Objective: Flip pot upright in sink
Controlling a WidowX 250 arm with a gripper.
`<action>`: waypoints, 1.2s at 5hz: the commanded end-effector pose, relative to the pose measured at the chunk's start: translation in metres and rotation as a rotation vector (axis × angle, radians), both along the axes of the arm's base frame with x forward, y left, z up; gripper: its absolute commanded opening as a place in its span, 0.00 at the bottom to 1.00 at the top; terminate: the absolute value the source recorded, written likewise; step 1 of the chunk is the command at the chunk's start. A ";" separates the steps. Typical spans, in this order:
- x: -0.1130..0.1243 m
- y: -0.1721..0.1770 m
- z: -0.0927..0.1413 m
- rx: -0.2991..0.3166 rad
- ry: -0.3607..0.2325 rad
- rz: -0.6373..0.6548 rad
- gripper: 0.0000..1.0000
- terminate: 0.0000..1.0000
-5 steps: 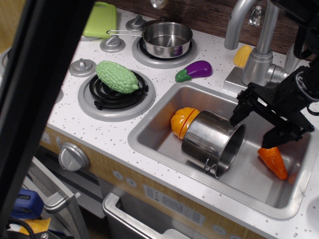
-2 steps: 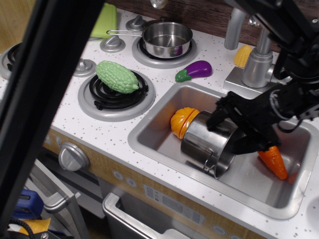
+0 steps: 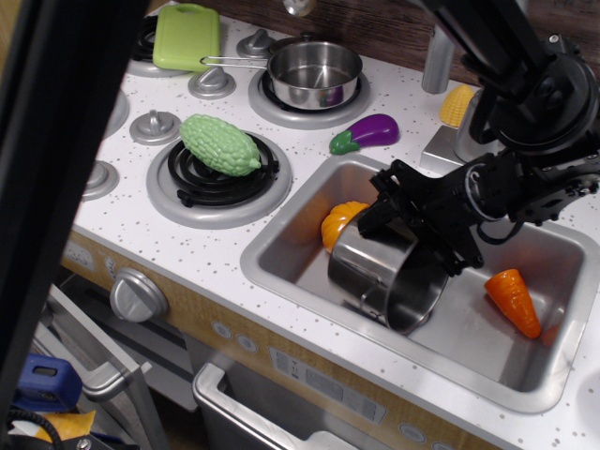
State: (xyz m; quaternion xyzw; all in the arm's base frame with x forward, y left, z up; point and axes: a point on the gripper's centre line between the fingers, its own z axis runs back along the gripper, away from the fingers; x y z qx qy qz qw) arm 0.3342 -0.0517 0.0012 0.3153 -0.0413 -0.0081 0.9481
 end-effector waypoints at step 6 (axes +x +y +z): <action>0.005 -0.010 0.021 -0.377 -0.072 0.121 1.00 0.00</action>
